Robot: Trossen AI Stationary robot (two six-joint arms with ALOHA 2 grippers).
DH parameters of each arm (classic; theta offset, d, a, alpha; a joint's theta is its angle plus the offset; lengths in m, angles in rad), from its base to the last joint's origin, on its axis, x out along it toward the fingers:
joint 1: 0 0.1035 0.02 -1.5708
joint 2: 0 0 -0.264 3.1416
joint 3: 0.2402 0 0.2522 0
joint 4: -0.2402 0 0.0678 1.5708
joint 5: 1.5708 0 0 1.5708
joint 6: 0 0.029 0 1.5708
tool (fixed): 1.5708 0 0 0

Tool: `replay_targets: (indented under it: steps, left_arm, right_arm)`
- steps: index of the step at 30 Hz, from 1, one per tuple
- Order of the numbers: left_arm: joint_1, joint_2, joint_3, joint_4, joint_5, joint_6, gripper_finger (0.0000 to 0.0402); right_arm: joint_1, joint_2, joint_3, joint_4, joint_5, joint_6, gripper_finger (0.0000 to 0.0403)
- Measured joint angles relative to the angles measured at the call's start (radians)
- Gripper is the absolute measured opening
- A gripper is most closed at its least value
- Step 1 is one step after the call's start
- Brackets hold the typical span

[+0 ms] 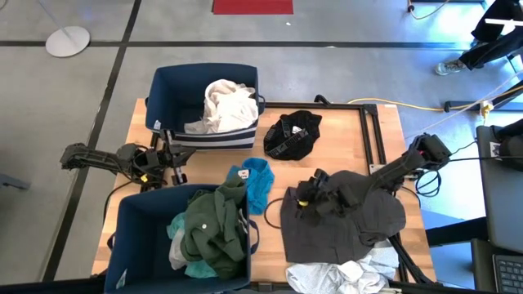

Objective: Sort clothes
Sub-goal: Put the blue shorts into the bottom blue laundry bin

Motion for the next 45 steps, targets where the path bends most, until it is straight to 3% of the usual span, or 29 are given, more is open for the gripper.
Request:
replay_targets:
  steps: [6,19,23,31,37,45]
  left_arm:
    - [0.0,0.0,0.0,0.0,0.0,0.0,0.0]
    - [0.0,0.0,0.0,0.0,0.0,0.0,0.0]
    - [0.0,0.0,0.0,0.0,-0.001,0.0,0.0]
    - [0.0,0.0,0.0,0.0,-0.002,0.0,0.0]
    - [0.0,0.0,0.0,0.0,-0.002,0.0,0.0]
    - [0.0,0.0,0.0,-0.001,-0.002,0.0,0.0]
  right_arm:
    - [-0.06,0.0,-0.061,0.199,-0.008,-0.039,0.0232]
    - [-0.165,0.068,-0.06,0.333,-0.039,-0.133,0.0235]
    - [-0.191,0.113,-0.06,0.414,-0.076,-0.181,0.0269]
    - [-0.217,0.198,-0.06,0.54,-0.075,-0.252,0.0391]
    - [-0.25,0.268,-0.06,0.611,-0.065,-0.326,0.0379]
    - [-0.273,0.329,-0.06,0.663,-0.066,-0.385,0.0397]
